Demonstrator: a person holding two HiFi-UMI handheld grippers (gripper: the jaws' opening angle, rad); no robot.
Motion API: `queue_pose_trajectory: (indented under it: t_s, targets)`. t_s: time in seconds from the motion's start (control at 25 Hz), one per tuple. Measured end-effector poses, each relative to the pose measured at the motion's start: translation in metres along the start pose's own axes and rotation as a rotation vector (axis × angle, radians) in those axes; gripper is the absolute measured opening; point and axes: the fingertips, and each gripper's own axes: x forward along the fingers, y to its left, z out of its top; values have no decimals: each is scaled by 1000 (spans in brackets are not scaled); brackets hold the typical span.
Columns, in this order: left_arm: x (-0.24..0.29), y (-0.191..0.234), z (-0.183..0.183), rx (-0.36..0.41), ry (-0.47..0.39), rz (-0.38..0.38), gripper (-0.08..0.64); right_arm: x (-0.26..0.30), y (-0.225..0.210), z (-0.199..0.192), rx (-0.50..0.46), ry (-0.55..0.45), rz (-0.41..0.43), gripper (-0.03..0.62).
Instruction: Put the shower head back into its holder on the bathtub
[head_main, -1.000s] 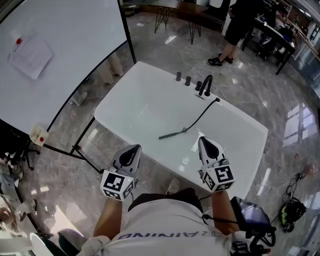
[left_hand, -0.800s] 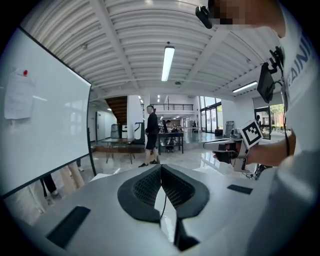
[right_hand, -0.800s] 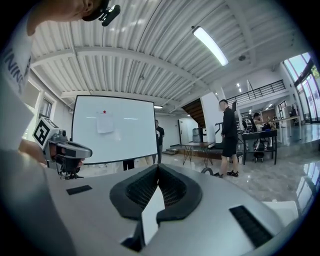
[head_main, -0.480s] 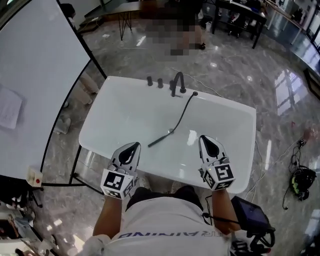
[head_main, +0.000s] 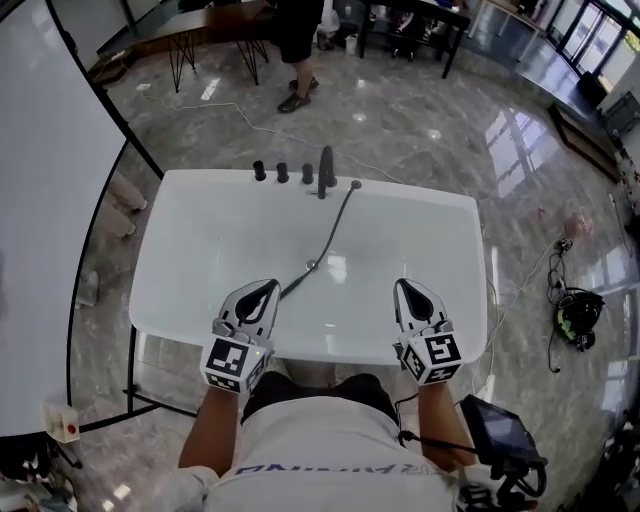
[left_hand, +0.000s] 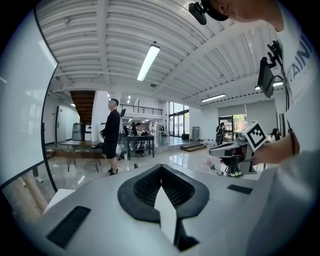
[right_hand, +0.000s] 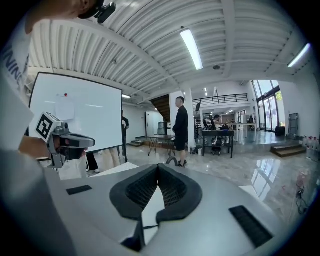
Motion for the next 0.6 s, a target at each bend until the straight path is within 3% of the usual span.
queue_pose_trajectory:
  t_s: [0.32,0.6]
  targets:
    - [-36,104,-46,-122,33,75,18,62,69,13,-67,59,40,11]
    - [-28,99,-55,-147,47,130,18,90,66,-1,-79,79,138,11]
